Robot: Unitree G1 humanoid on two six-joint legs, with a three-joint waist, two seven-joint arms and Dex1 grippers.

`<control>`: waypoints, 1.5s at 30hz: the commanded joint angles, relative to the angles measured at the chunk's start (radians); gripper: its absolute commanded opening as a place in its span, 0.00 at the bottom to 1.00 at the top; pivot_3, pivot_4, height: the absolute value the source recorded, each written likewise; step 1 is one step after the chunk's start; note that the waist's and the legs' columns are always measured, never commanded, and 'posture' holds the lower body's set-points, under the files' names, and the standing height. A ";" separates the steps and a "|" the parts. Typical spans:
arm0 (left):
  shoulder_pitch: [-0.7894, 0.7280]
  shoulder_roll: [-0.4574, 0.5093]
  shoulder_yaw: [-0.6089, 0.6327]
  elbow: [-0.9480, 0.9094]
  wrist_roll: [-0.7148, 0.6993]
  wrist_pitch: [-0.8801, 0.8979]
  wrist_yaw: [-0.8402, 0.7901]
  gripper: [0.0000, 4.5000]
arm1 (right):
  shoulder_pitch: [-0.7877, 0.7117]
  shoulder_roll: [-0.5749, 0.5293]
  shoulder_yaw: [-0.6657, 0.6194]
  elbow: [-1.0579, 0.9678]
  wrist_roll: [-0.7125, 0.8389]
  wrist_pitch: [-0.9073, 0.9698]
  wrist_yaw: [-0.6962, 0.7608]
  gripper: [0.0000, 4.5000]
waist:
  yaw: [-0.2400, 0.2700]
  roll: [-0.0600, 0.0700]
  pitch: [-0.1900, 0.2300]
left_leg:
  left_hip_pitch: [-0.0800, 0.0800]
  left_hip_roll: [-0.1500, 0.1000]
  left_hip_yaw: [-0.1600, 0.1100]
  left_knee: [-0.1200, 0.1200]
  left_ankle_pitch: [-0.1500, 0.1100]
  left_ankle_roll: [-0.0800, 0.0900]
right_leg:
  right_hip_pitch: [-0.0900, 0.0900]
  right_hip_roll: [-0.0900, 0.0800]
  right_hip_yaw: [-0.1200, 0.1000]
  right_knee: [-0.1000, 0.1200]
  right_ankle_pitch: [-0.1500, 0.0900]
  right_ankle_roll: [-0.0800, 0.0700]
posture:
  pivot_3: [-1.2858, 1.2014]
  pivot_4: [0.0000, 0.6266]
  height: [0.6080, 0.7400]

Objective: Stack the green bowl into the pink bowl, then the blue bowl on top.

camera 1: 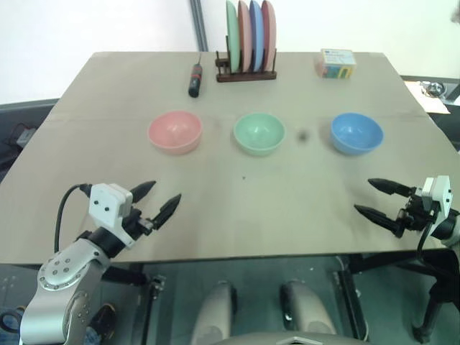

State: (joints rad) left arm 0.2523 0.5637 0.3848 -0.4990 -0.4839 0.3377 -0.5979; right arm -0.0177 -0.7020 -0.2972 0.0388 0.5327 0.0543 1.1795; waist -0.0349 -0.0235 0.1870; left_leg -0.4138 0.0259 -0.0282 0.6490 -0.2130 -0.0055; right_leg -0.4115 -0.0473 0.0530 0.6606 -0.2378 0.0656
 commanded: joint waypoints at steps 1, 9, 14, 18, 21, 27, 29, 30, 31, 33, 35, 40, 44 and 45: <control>-0.005 0.004 0.035 -0.005 -0.030 -0.011 -0.012 0.82 | 0.006 -0.009 -0.037 -0.030 0.019 -0.007 -0.004 0.93 | 0.000 0.000 0.000 | 0.000 0.000 0.000 0.000 0.000 0.000 | 0.000 0.000 0.000 0.000 0.000 0.000 | 0.52 0.24 1.00; 0.007 -0.006 0.056 -0.007 -0.048 -0.012 -0.011 0.82 | 0.007 -0.011 -0.034 -0.040 0.024 0.001 -0.009 0.93 | 0.000 0.000 0.000 | 0.000 0.000 0.000 0.000 0.000 0.000 | 0.000 0.000 0.000 0.000 0.000 0.000 | 0.52 0.24 1.00; -0.007 -0.004 0.049 0.012 -0.041 -0.016 -0.017 0.82 | 0.016 -0.012 -0.036 -0.053 0.027 0.005 -0.012 0.93 | 0.000 0.000 0.000 | 0.000 0.000 0.000 0.000 0.000 0.000 | 0.000 0.000 0.000 0.000 0.000 0.000 | 0.52 0.24 1.00; -0.022 -0.002 0.044 0.020 -0.038 -0.016 -0.020 0.82 | 0.019 -0.010 -0.038 -0.062 0.030 0.008 -0.018 0.93 | 0.000 0.000 0.000 | 0.000 0.000 0.000 0.000 0.000 0.000 | 0.000 0.000 0.000 0.000 0.000 0.000 | 0.52 0.24 1.00; -0.032 0.001 0.042 0.024 -0.037 -0.014 -0.023 0.82 | 0.020 -0.008 -0.038 -0.067 0.031 0.008 -0.021 0.93 | 0.000 0.000 0.000 | 0.000 0.000 0.000 0.000 0.000 0.000 | 0.000 0.000 0.000 0.000 0.000 0.000 | 0.52 0.24 1.00; -0.112 0.057 0.000 0.055 0.042 0.136 0.085 0.82 | 0.019 0.008 -0.033 -0.127 0.070 0.025 -0.033 0.93 | 0.002 0.000 0.000 | 0.000 0.000 0.000 0.000 0.000 0.000 | 0.000 0.000 0.000 0.000 0.000 0.000 | 0.52 0.24 1.00; -0.176 0.090 -0.026 0.067 0.078 0.213 0.138 0.82 | 0.013 0.016 -0.023 -0.158 0.078 0.033 -0.048 0.93 | 0.002 0.000 0.000 | 0.000 0.000 -0.001 0.000 0.000 0.000 | 0.000 0.000 -0.001 0.001 0.000 0.001 | 0.52 0.24 1.00; -0.209 0.107 -0.046 0.074 0.111 0.195 0.139 0.82 | 0.010 0.021 -0.018 -0.176 0.081 0.038 -0.056 0.93 | 0.002 0.000 0.000 | 0.000 0.000 -0.001 0.000 0.000 0.000 | 0.000 0.000 0.000 0.001 0.000 0.001 | 0.52 0.24 1.00; -0.239 0.122 -0.066 0.081 0.138 0.181 0.138 0.82 | 0.008 0.026 -0.013 -0.194 0.086 0.044 -0.064 0.93 | 0.002 0.000 0.000 | 0.000 0.000 -0.001 0.000 0.000 0.000 | 0.000 0.001 -0.001 0.001 0.000 0.001 | 0.52 0.24 1.00; -0.305 0.146 -0.103 0.101 0.169 0.185 0.136 0.82 | 0.002 0.036 -0.007 -0.230 0.099 0.057 -0.082 0.93 | 0.003 0.000 0.000 | 0.000 0.000 -0.001 0.001 0.000 0.000 | 0.000 0.001 -0.001 0.000 0.000 0.001 | 0.52 0.24 1.00; -0.378 0.161 -0.140 0.141 0.191 0.172 0.118 0.82 | -0.008 0.046 0.001 -0.259 0.105 0.070 -0.099 0.93 | 0.003 0.000 0.000 | -0.001 0.000 -0.001 0.000 0.000 0.000 | 0.000 0.000 -0.001 0.000 0.000 0.001 | 0.52 0.24 1.00; -0.542 0.172 -0.250 0.304 0.264 0.101 0.065 0.82 | -0.029 0.059 0.014 -0.312 0.126 0.087 -0.117 0.93 | 0.003 0.000 0.000 | -0.001 -0.001 -0.001 0.000 0.000 0.000 | 0.000 0.000 -0.001 0.000 0.003 0.003 | 0.52 0.24 1.00; -0.655 0.157 -0.325 0.471 0.328 -0.001 0.024 0.82 | -0.039 0.068 0.023 -0.341 0.127 0.092 -0.131 0.93 | 0.003 0.000 0.000 | -0.001 -0.001 -0.001 0.000 0.000 0.000 | 0.000 0.000 -0.001 0.000 0.003 0.004 | 0.52 0.24 1.00; -0.692 0.156 -0.353 0.528 0.357 -0.033 0.013 0.82 | -0.036 0.070 0.022 -0.353 0.130 0.093 -0.134 0.93 | 0.004 0.000 0.000 | -0.001 -0.001 -0.001 0.000 0.000 0.000 | 0.000 0.000 -0.001 0.000 0.003 0.003 | 0.52 0.24 1.00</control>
State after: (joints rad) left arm -0.3927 0.7153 0.0591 -0.0339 -0.1727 0.3754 -0.5666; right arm -0.0509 -0.6330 -0.2640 -0.2664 0.6425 0.1496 1.0545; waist -0.0310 -0.0235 0.1868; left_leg -0.4147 0.0250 -0.0300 0.6489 -0.2129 -0.0055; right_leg -0.4116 -0.0469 0.0519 0.6608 -0.2343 0.0680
